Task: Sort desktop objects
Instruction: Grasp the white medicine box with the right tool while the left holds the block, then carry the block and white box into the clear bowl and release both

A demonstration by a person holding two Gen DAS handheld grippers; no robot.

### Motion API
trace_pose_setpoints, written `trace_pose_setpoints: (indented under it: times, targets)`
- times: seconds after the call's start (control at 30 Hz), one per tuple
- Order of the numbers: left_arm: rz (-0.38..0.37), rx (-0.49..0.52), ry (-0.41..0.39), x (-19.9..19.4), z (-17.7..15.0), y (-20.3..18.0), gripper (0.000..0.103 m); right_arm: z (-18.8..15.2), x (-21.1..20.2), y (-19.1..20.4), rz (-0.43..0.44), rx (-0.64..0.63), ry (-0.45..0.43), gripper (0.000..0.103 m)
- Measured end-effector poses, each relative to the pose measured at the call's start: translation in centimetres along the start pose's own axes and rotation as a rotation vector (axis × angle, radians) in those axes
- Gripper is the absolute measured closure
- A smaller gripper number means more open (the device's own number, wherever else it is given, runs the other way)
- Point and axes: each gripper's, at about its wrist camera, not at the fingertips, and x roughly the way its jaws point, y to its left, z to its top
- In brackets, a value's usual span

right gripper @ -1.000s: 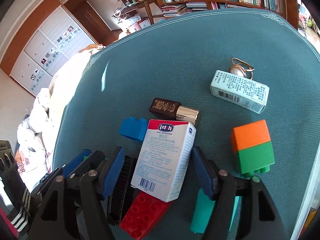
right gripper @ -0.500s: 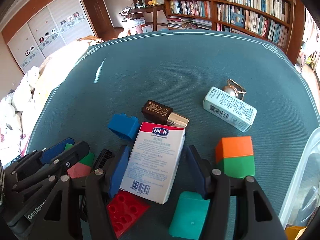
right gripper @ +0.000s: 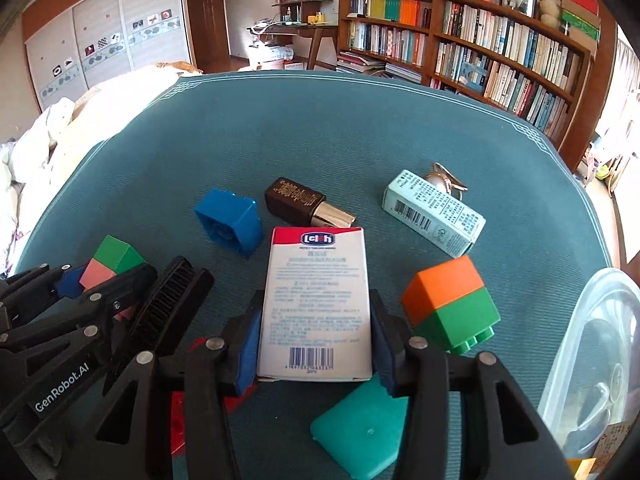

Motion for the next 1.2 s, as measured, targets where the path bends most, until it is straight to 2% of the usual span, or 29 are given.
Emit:
trace_pose_setpoints:
  times: [0.23, 0.5, 0.67, 0.8, 1.0, 1.2]
  targets:
    - [-0.006, 0.019, -0.074, -1.6, 0.4, -0.5, 0.069, 0.7, -1.2, -1.0, 0.135, 0.102, -0.042, 0.052]
    - [-0.004, 0.019, -0.062, -1.4, 0.3, -0.5, 0.069, 0.7, -4.7, -2.6, 0.149, 0.155, -0.124, 0.052]
    - [-0.021, 0.036, -0.052, -1.6, 0.2, -1.5, 0.069, -0.6, -6.4, -6.2, 0.103, 0.226, -0.140, 0.053]
    - [-0.060, 0.060, -0.061, -2.4, 0.5, -3.2, 0.069, -1.5, -8.6, -9.6, 0.021, 0.256, -0.164, 0.053]
    - [-0.132, 0.142, -0.070, -3.4, 0.6, -7.5, 0.069, -2.7, -11.0, -15.3, -0.118, 0.333, -0.185, 0.053]
    - [-0.204, 0.222, -0.061, -3.7, 0.9, -12.5, 0.069, -4.1, -11.8, -19.9, -0.161, 0.435, -0.197, 0.052]
